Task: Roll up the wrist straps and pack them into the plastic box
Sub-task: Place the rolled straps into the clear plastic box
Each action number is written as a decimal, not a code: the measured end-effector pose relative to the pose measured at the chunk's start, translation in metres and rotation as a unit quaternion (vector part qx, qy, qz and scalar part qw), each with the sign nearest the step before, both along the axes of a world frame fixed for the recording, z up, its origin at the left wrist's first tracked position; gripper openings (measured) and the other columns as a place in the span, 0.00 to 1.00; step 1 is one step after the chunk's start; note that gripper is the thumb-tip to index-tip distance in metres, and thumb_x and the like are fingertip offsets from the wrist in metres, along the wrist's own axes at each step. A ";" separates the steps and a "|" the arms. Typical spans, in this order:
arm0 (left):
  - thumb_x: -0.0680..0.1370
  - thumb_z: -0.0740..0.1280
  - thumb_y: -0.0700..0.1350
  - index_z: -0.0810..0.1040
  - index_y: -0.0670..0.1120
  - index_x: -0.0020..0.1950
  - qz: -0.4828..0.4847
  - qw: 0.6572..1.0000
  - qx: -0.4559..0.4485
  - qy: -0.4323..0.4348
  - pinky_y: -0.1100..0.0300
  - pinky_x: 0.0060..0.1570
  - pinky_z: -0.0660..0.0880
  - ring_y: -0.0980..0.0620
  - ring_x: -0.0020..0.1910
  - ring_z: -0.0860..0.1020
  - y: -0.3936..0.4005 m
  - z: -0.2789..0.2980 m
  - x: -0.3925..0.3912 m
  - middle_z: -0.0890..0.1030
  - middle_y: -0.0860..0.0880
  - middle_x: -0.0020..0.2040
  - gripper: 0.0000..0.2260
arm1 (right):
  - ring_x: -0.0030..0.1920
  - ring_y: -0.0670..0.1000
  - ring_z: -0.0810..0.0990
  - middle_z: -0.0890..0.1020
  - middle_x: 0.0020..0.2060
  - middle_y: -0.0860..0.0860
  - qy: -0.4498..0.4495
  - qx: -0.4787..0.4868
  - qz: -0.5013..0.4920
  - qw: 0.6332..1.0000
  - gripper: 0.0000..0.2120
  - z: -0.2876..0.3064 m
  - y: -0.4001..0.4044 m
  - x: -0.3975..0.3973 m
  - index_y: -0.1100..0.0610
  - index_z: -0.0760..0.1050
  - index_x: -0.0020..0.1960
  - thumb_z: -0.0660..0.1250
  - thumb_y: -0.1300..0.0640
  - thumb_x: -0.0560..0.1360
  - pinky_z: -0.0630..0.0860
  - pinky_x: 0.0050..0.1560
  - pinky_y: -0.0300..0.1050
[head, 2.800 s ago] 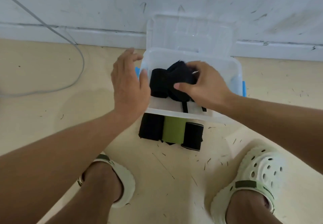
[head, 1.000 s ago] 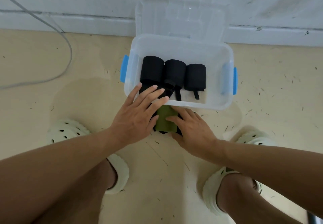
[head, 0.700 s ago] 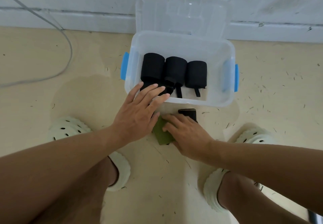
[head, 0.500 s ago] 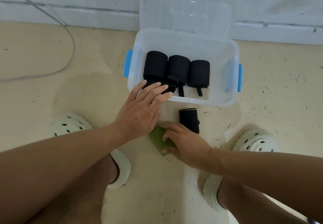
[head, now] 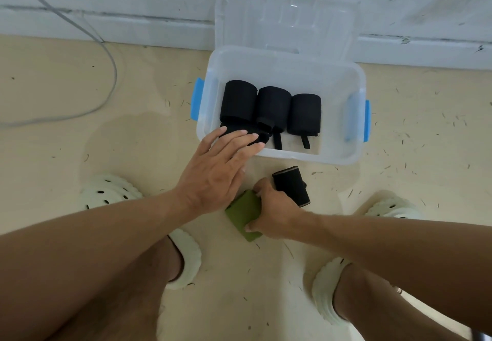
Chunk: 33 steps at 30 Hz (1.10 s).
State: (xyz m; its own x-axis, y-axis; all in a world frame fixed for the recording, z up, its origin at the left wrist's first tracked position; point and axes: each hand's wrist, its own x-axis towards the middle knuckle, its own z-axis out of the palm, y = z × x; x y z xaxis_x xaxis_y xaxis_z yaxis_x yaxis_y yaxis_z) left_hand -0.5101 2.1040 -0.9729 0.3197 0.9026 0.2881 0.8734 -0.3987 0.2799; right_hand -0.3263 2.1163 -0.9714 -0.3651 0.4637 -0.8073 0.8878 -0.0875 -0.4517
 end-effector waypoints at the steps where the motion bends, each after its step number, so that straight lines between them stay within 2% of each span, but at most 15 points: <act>1: 0.80 0.65 0.38 0.74 0.44 0.75 0.000 1.000 0.000 0.001 0.46 0.79 0.60 0.46 0.75 0.72 0.000 0.000 0.000 0.76 0.46 0.74 0.22 | 0.55 0.53 0.78 0.75 0.57 0.50 0.001 -0.002 -0.002 1.000 0.37 -0.001 -0.001 0.000 0.52 0.61 0.69 0.81 0.56 0.70 0.80 0.52 0.46; 5: 0.82 0.62 0.39 0.76 0.44 0.74 -0.004 1.000 -0.004 -0.010 0.48 0.77 0.63 0.47 0.73 0.74 0.002 0.001 -0.001 0.78 0.46 0.72 0.20 | 0.53 0.52 0.78 0.75 0.56 0.50 0.022 0.000 0.003 1.000 0.34 0.003 -0.009 0.005 0.47 0.60 0.64 0.79 0.57 0.69 0.82 0.50 0.48; 8: 0.84 0.59 0.42 0.78 0.42 0.70 0.017 0.999 0.000 -0.039 0.46 0.76 0.65 0.46 0.73 0.75 0.009 0.007 -0.003 0.79 0.45 0.71 0.17 | 0.54 0.49 0.78 0.75 0.56 0.46 0.078 0.032 -0.013 0.996 0.33 0.026 -0.013 0.017 0.43 0.62 0.63 0.79 0.57 0.68 0.83 0.53 0.49; 11: 0.84 0.59 0.45 0.76 0.42 0.71 0.123 0.989 -0.014 -0.082 0.44 0.79 0.59 0.46 0.77 0.70 0.024 0.014 -0.007 0.77 0.45 0.73 0.17 | 0.57 0.42 0.75 0.74 0.57 0.39 0.150 0.109 -0.027 0.982 0.31 0.066 -0.010 0.033 0.38 0.64 0.62 0.79 0.54 0.69 0.80 0.56 0.42; 13: 0.84 0.58 0.48 0.73 0.43 0.74 0.191 0.975 -0.039 -0.109 0.44 0.81 0.55 0.46 0.80 0.65 0.035 0.015 -0.012 0.73 0.46 0.76 0.19 | 0.57 0.39 0.76 0.76 0.58 0.39 0.203 0.157 -0.071 0.964 0.32 0.096 0.003 0.038 0.33 0.64 0.60 0.80 0.53 0.69 0.78 0.55 0.35; 16: 0.83 0.58 0.48 0.66 0.41 0.79 0.213 0.967 -0.078 -0.118 0.47 0.83 0.50 0.45 0.83 0.57 0.041 0.012 -0.015 0.65 0.45 0.82 0.25 | 0.56 0.37 0.77 0.77 0.56 0.39 0.238 0.254 -0.134 0.928 0.31 0.124 0.045 0.040 0.36 0.64 0.57 0.80 0.58 0.69 0.73 0.50 0.26; 18: 0.81 0.58 0.44 0.62 0.40 0.81 0.205 0.966 -0.090 -0.127 0.47 0.83 0.49 0.45 0.84 0.53 0.040 0.010 -0.013 0.60 0.44 0.84 0.27 | 0.55 0.38 0.77 0.76 0.56 0.40 0.198 0.283 -0.133 0.929 0.31 0.128 0.081 0.040 0.39 0.65 0.59 0.80 0.58 0.69 0.75 0.47 0.29; 20: 0.80 0.57 0.41 0.60 0.41 0.82 0.205 0.965 -0.099 -0.131 0.47 0.83 0.49 0.46 0.85 0.51 0.038 0.012 -0.011 0.58 0.45 0.84 0.29 | 0.55 0.45 0.77 0.76 0.58 0.43 0.122 0.274 -0.093 0.949 0.30 0.118 0.110 0.042 0.43 0.66 0.63 0.79 0.58 0.70 0.75 0.43 0.34; 23: 0.79 0.56 0.41 0.62 0.41 0.81 0.212 0.961 -0.108 -0.138 0.46 0.83 0.53 0.45 0.84 0.52 0.038 0.015 -0.009 0.58 0.45 0.84 0.29 | 0.55 0.52 0.78 0.77 0.58 0.48 0.040 0.224 0.041 0.973 0.29 0.088 0.127 0.041 0.48 0.68 0.65 0.78 0.58 0.70 0.76 0.50 0.44; 27: 0.78 0.56 0.41 0.65 0.40 0.80 0.208 0.963 -0.110 -0.129 0.43 0.82 0.55 0.43 0.84 0.54 0.037 0.017 -0.008 0.59 0.44 0.84 0.29 | 0.54 0.54 0.77 0.79 0.59 0.49 0.007 0.209 0.162 0.964 0.27 0.064 0.136 0.030 0.50 0.69 0.65 0.77 0.58 0.71 0.78 0.55 0.51; 33: 0.77 0.56 0.41 0.66 0.41 0.79 0.212 0.963 -0.114 -0.121 0.43 0.82 0.55 0.43 0.84 0.55 0.039 0.017 -0.008 0.59 0.44 0.84 0.28 | 0.59 0.52 0.78 0.81 0.59 0.46 0.015 0.172 0.157 0.972 0.28 0.057 0.149 0.032 0.49 0.73 0.66 0.81 0.56 0.70 0.76 0.60 0.50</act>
State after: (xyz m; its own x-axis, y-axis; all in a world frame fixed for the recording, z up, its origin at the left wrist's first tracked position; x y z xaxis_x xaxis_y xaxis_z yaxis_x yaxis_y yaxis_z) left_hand -0.5179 2.1425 -0.9557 -0.1421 0.9860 0.0869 0.8426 0.0745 0.5334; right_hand -0.2944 2.2653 -0.9145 -0.5542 0.5662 -0.6102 0.8317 0.3473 -0.4331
